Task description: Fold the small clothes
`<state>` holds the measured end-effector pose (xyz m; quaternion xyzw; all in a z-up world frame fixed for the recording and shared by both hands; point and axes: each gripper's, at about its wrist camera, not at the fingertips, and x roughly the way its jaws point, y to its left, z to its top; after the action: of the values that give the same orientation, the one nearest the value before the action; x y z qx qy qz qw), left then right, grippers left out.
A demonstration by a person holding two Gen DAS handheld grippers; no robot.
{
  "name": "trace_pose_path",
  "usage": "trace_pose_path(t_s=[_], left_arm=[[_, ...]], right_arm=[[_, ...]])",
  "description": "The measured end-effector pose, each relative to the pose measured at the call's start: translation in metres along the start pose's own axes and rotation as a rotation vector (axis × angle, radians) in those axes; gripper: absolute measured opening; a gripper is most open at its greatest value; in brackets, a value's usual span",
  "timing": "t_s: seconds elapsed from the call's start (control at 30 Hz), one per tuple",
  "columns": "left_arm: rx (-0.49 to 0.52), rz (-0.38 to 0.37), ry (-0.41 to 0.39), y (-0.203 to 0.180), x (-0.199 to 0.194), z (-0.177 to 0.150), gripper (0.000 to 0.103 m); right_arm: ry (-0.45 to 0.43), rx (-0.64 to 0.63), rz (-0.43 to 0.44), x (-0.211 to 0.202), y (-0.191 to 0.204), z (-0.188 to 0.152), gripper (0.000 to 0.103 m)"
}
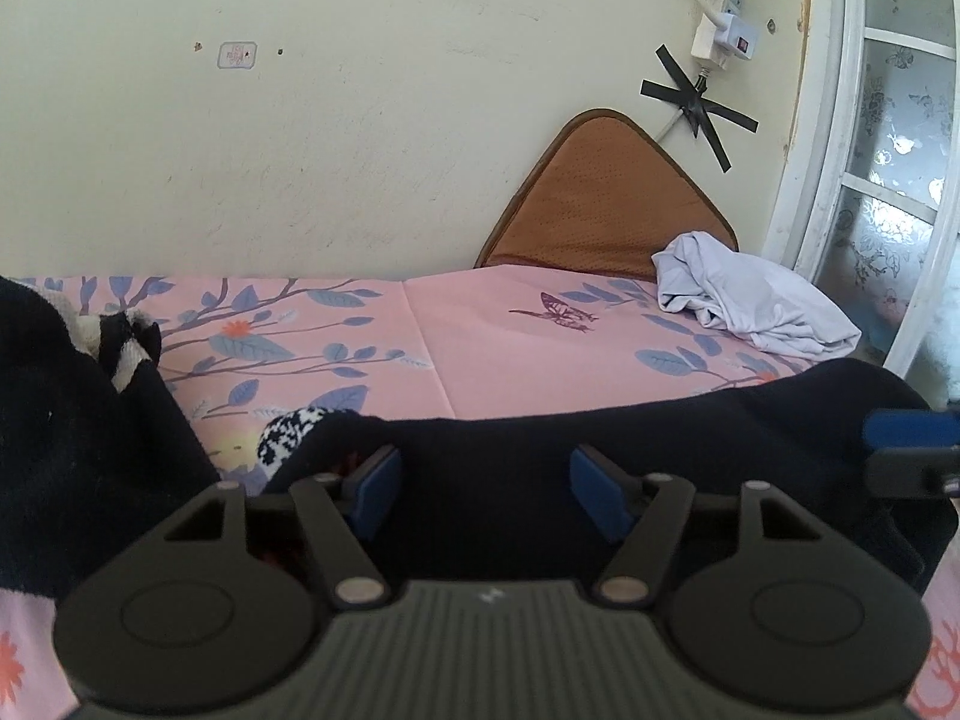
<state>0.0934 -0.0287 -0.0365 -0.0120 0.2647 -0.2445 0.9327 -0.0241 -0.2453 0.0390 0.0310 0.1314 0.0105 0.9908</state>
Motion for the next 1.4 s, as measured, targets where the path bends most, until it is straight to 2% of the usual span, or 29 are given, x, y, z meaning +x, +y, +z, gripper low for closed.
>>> trace_pose_path(t_s=[0.07, 0.13, 0.2, 0.23, 0.27, 0.3, 0.4, 0.47, 0.57, 0.63, 0.77, 0.9, 1.0, 1.07, 1.1, 1.13, 1.17, 1.3, 1.4], left_arm=[[0.0, 0.0, 0.0, 0.0, 0.0, 0.0, 0.065], [-0.005, -0.006, 0.001, 0.001, -0.001, 0.0, 0.065], [-0.013, -0.014, 0.001, 0.002, -0.001, 0.0, 0.065], [-0.015, -0.017, 0.002, 0.002, -0.001, 0.0, 0.065], [-0.016, -0.017, 0.001, 0.002, -0.002, 0.0, 0.065], [-0.016, -0.017, 0.001, 0.002, -0.002, -0.001, 0.065], [-0.013, -0.024, 0.001, 0.001, -0.001, -0.001, 0.07], [-0.006, -0.031, -0.001, 0.0, -0.002, -0.001, 0.076], [0.001, -0.03, -0.006, -0.002, -0.004, -0.002, 0.077], [-0.004, -0.037, -0.009, -0.001, -0.005, -0.002, 0.078], [-0.014, -0.04, -0.006, 0.001, -0.005, -0.001, 0.077], [-0.002, -0.026, 0.001, -0.002, -0.003, -0.002, 0.077], [0.011, -0.015, 0.004, -0.005, -0.003, -0.002, 0.078], [0.016, -0.014, 0.007, -0.005, -0.002, -0.002, 0.078], [0.02, -0.012, 0.009, -0.005, -0.002, -0.002, 0.078], [0.023, -0.01, 0.008, -0.006, -0.002, -0.003, 0.078], [0.025, -0.009, 0.008, -0.006, -0.002, -0.003, 0.078], [0.022, -0.011, 0.004, -0.006, -0.003, -0.003, 0.078], [0.015, -0.018, -0.002, -0.005, -0.005, -0.003, 0.078]], right_arm=[[-0.008, -0.006, 0.043, 0.0, 0.01, 0.002, 0.053], [0.024, -0.015, 0.05, 0.01, 0.017, -0.003, 0.054], [0.107, 0.016, 0.031, 0.029, 0.015, -0.014, 0.055], [0.171, 0.075, 0.04, 0.04, 0.011, -0.022, 0.056], [0.134, 0.113, 0.043, 0.037, 0.009, -0.028, 0.058], [0.138, 0.122, 0.058, 0.033, 0.012, -0.03, 0.059], [0.174, 0.1, 0.102, 0.019, 0.025, -0.031, 0.062], [0.193, 0.061, 0.099, 0.012, 0.031, -0.033, 0.062], [0.216, 0.118, 0.134, 0.005, 0.022, -0.025, 0.061], [0.168, 0.156, 0.142, -0.003, 0.016, -0.013, 0.06], [0.009, 0.132, 0.07, -0.02, 0.01, 0.014, 0.06], [-0.076, 0.081, -0.022, -0.017, 0.005, 0.023, 0.06], [-0.059, 0.116, -0.107, 0.002, -0.019, 0.018, 0.06], [0.025, 0.15, -0.219, 0.024, -0.038, 0.004, 0.057], [0.059, 0.191, -0.225, 0.033, -0.055, -0.009, 0.056], [0.014, 0.205, -0.189, 0.028, -0.062, -0.018, 0.055], [0.02, 0.193, -0.19, 0.027, -0.062, -0.019, 0.053], [0.053, 0.107, -0.25, 0.021, -0.042, -0.01, 0.055], [-0.015, 0.086, -0.263, 0.004, -0.04, 0.002, 0.057]])
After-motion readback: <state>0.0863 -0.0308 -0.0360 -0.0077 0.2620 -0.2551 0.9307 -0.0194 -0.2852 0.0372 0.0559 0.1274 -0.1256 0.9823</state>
